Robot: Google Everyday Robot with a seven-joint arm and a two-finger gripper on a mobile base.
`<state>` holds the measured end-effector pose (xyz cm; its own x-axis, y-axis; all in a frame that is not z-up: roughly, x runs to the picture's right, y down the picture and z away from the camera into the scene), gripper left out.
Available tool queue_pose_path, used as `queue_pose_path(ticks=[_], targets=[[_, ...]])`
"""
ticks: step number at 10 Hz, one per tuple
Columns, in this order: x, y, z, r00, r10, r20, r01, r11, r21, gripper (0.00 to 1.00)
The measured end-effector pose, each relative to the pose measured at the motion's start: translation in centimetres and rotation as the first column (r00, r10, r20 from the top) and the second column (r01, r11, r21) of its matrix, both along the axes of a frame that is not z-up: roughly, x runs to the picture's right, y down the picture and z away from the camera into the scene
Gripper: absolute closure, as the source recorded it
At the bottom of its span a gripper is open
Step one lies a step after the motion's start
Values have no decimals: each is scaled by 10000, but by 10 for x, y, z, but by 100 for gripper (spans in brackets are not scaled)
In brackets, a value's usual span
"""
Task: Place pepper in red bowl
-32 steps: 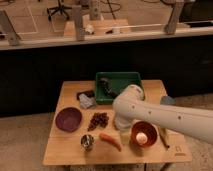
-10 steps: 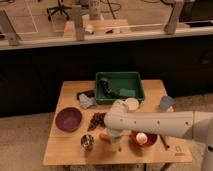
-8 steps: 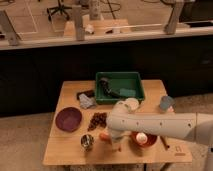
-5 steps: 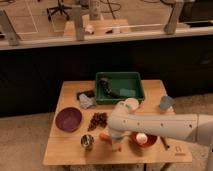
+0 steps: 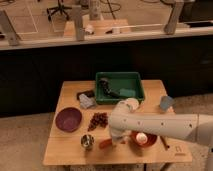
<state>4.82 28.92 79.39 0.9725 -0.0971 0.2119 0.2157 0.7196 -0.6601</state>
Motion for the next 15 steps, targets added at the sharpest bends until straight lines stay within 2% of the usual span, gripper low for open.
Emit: queue_pose_path(ticks=[2, 3, 4, 5, 8, 11, 13, 15], targets=[[1, 0, -1, 9999, -97, 64, 98, 9998, -162, 61], [1, 0, -1, 9999, -102, 68, 103, 9998, -166, 64], [1, -1, -1, 9998, -144, 105, 145, 9997, -176, 74], [3, -7, 0, 9994, -280, 212, 285, 9994, -208, 80], [3, -30, -1, 9972, -481, 578, 487, 9988, -85, 82], [3, -71, -18, 9946, -672, 794, 653, 9975, 266, 82], [9, -103, -30, 9950, -630, 776, 578, 9960, 674, 82], [35, -129, -37, 9981, -274, 544, 218, 9947, 1002, 82]])
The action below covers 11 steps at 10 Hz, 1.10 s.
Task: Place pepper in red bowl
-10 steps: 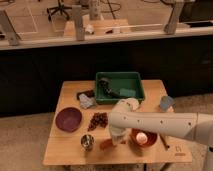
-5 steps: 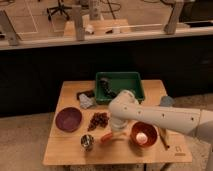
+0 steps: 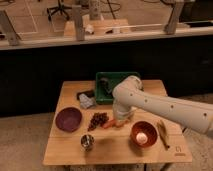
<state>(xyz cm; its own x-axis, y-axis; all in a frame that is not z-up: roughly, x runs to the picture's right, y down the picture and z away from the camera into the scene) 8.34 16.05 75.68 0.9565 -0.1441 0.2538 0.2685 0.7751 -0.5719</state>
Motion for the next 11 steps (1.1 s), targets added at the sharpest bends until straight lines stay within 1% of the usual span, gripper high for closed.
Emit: queue_pose_path(ticks=[1, 2, 4, 5, 6, 8, 11], targets=[[14, -3, 0, 9997, 181, -149, -180, 9998, 53, 82], [38, -7, 2, 9982, 442, -412, -437, 9989, 139, 82], [71, -9, 3, 9939, 732, -831, -719, 9972, 191, 82], [90, -6, 2, 9901, 817, -1144, -801, 9966, 182, 82], [102, -4, 0, 9860, 821, -1453, -803, 9966, 187, 82], [110, 1, -4, 9770, 675, -2024, -643, 9977, 222, 82], [122, 21, -15, 9630, 345, -2674, -351, 9994, 25, 82]])
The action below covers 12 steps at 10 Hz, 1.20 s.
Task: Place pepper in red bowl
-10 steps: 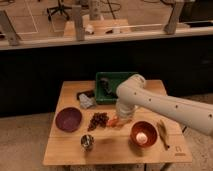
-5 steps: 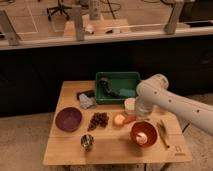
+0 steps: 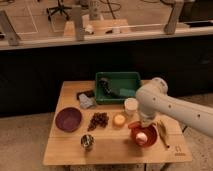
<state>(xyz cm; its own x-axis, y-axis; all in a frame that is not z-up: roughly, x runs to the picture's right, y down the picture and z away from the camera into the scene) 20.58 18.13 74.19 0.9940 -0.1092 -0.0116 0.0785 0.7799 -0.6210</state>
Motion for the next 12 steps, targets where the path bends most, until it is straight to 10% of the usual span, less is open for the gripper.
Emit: queue_pose_path(ticks=[7, 12], targets=[[35, 23, -10, 9961, 21, -879, -54, 9993, -371, 79], [30, 32, 1, 9954, 4, -963, -62, 9982, -601, 30]])
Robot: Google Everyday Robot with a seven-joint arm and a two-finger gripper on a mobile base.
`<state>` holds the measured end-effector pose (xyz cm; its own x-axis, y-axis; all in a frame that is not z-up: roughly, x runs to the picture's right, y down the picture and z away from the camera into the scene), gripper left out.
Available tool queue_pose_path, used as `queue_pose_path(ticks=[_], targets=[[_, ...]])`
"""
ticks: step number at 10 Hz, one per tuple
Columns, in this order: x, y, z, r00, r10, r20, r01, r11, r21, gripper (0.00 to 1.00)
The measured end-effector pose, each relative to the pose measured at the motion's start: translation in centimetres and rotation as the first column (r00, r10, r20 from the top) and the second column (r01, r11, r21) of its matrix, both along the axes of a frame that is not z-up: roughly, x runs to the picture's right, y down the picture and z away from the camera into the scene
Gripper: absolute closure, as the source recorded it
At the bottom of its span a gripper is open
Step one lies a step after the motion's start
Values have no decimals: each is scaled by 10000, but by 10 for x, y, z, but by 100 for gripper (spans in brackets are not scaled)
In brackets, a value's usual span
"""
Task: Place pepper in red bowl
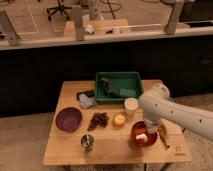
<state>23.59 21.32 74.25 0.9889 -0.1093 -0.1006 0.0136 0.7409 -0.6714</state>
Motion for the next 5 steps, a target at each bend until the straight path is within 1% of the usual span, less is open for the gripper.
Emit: queue_pose_path(ticks=[1, 2, 5], targets=[[-2, 1, 1, 9999, 65, 87, -64, 10000, -65, 22], [-4, 2, 2, 9999, 89, 148, -87, 9999, -103, 20], [-7, 2, 3, 9997, 113, 208, -110, 9998, -151, 20]])
